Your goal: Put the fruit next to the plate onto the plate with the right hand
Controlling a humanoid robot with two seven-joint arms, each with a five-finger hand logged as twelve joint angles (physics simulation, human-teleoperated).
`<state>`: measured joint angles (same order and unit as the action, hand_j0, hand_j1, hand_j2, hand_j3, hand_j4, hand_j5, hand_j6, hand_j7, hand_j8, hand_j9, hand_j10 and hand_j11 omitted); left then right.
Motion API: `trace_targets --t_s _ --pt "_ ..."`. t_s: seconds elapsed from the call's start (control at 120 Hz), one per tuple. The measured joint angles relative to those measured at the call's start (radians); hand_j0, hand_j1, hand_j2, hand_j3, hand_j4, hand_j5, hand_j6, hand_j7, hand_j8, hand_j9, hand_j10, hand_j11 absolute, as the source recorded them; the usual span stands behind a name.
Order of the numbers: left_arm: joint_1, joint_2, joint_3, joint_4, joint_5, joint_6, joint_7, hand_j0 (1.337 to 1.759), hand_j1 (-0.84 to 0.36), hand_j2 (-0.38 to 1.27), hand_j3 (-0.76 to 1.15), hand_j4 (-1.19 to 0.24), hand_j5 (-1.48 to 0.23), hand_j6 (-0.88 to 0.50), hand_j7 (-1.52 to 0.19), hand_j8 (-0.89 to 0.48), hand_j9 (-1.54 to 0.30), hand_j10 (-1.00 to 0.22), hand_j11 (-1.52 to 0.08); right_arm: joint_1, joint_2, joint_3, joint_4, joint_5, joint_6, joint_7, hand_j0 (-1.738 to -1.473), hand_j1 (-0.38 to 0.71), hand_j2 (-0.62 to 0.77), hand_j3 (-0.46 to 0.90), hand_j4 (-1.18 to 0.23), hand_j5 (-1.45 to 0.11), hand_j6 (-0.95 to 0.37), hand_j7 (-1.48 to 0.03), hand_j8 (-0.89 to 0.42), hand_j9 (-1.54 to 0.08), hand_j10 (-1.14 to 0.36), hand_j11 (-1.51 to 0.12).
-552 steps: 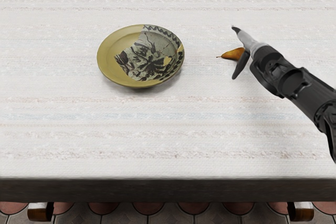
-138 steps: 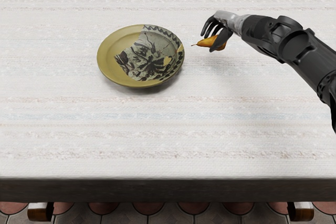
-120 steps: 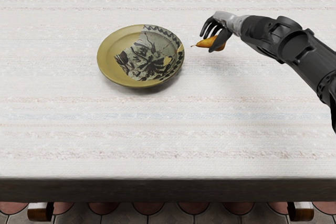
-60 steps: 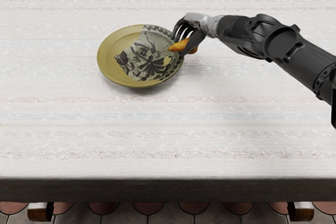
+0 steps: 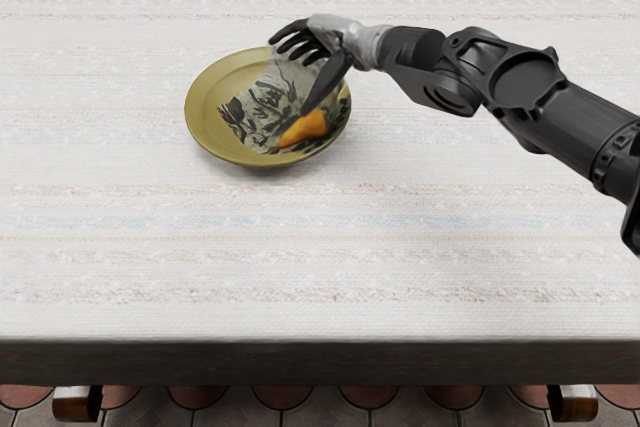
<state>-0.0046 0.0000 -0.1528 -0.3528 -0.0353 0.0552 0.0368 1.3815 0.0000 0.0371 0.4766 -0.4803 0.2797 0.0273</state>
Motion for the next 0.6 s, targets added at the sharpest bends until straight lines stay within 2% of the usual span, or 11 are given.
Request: trace_targets --t_s 0.075,0.117,0.192,0.308,0.442,0.508,0.6 --pt "0.0 0.0 0.0 0.0 0.0 0.0 0.0 1.658 0.33 0.0 0.0 -0.02 -0.02 -0.02 -0.02 -0.02 -0.02 -0.02 -0.02 -0.006 0.0 0.018 0.001 0.0 0.002 0.007 -1.658 -0.16 0.06 0.0 -0.19 -0.25 -0.18 -0.25 -0.16 -0.25 -0.14 -0.25" --pt "0.0 0.0 0.0 0.0 0.0 0.0 0.0 1.658 0.33 0.0 0.0 -0.02 -0.02 -0.02 -0.02 -0.02 -0.02 -0.02 -0.02 -0.011 0.0 0.024 0.001 -0.001 0.015 0.025 -1.658 -0.2 0.05 0.0 -0.15 -0.21 -0.15 -0.2 -0.13 -0.2 -0.12 -0.2" --pt "0.0 0.0 0.0 0.0 0.0 0.0 0.0 1.658 0.33 0.0 0.0 -0.02 -0.02 -0.02 -0.02 -0.02 -0.02 -0.02 -0.02 -0.027 0.0 0.03 0.002 -0.002 0.091 0.076 -1.658 -0.24 0.03 0.0 -0.11 -0.14 -0.1 -0.14 -0.09 -0.14 -0.08 -0.14" --pt "0.0 0.0 0.0 0.0 0.0 0.0 0.0 1.658 0.33 0.0 0.0 -0.02 -0.02 -0.02 -0.02 -0.02 -0.02 -0.02 -0.02 -0.034 0.0 0.039 0.003 0.0 0.245 0.179 -1.658 -0.29 0.02 0.0 -0.06 -0.08 -0.06 -0.08 -0.05 -0.08 -0.05 -0.08" --pt "0.002 0.0 0.001 0.0 0.0 0.0 0.0 1.658 0.33 0.0 0.0 -0.02 -0.02 -0.02 -0.02 -0.02 -0.02 -0.02 -0.02 -0.03 0.0 0.056 0.003 0.003 0.307 0.334 -1.658 -0.32 0.01 0.0 -0.03 -0.04 -0.03 -0.04 -0.03 -0.04 -0.02 -0.04" --pt "0.002 0.0 0.001 0.0 0.0 0.0 0.0 1.658 0.33 0.0 0.0 -0.02 -0.02 -0.02 -0.02 -0.02 -0.02 -0.02 -0.02 -0.037 0.0 0.067 0.003 0.006 0.318 0.374 -1.658 -0.33 0.01 0.0 -0.02 -0.03 -0.02 -0.03 -0.02 -0.03 -0.02 -0.03" --pt "0.002 0.0 0.001 0.0 0.0 0.0 0.0 1.658 0.33 0.0 0.0 -0.02 -0.02 -0.02 -0.02 -0.02 -0.02 -0.02 -0.02 -0.067 0.0 0.077 0.004 0.009 0.326 0.399 -1.658 -0.34 0.01 0.0 -0.02 -0.02 -0.02 -0.02 -0.01 -0.02 -0.01 -0.02"
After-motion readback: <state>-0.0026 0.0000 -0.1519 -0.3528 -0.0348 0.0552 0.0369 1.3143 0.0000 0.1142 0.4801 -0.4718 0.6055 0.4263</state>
